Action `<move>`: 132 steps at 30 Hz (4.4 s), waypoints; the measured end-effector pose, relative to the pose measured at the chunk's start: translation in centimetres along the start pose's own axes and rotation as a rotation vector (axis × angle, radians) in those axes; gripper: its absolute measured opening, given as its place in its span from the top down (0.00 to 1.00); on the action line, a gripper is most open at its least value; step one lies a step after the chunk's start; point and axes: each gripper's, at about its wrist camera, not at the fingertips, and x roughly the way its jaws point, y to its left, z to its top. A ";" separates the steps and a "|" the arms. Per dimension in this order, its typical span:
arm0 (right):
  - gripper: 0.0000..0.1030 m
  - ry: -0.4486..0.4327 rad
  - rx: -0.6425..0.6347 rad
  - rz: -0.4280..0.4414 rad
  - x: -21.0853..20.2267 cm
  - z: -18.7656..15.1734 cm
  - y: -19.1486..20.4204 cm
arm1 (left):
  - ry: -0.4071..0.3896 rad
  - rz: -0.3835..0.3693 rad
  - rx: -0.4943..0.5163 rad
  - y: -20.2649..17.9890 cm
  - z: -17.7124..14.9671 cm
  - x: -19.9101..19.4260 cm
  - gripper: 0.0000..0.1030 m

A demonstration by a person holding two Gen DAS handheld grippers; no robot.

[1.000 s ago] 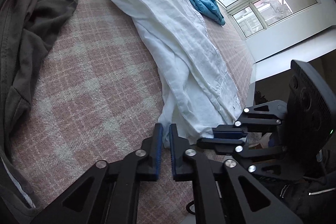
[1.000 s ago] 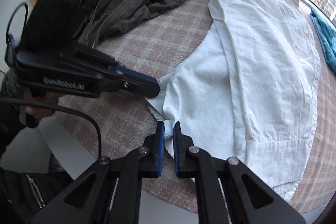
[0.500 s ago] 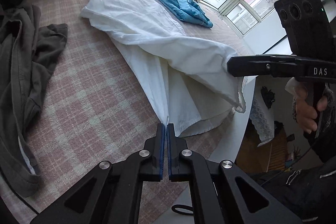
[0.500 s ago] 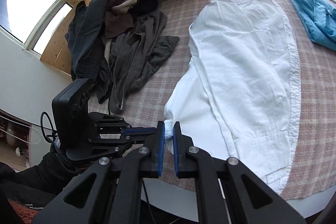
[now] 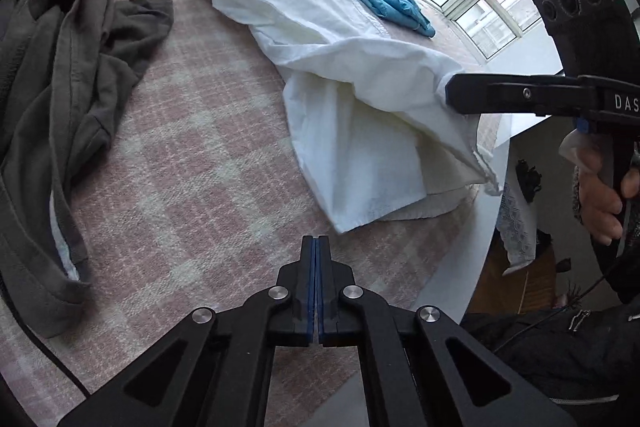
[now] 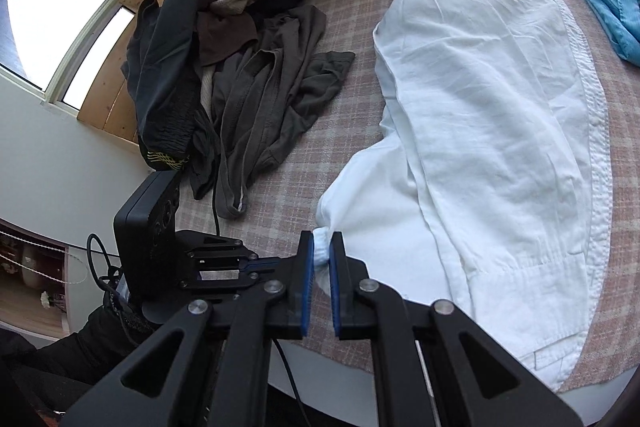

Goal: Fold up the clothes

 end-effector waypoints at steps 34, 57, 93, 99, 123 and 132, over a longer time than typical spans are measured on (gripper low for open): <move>0.77 -0.134 0.046 -0.292 -10.5 6.4 -20.7 | 0.103 0.153 0.071 -5.2 9.5 -0.2 1.00; 0.66 -0.008 -0.084 -0.226 1.4 33.8 -28.7 | 0.032 0.392 -0.313 -5.2 7.5 -5.5 1.00; 0.66 0.003 -0.226 -0.146 0.4 39.4 -27.7 | -0.001 0.465 0.361 0.9 48.1 16.2 0.71; 0.65 -0.043 -0.182 -0.127 -1.7 40.7 -29.0 | 0.041 0.433 0.347 1.9 47.1 18.0 0.94; 0.63 -0.098 -0.027 -0.022 -0.6 41.5 -32.5 | -0.129 0.422 0.251 3.8 43.2 11.9 0.97; 0.62 0.146 -0.016 0.021 5.6 40.0 -31.0 | -0.187 0.353 0.204 5.0 42.2 10.9 0.97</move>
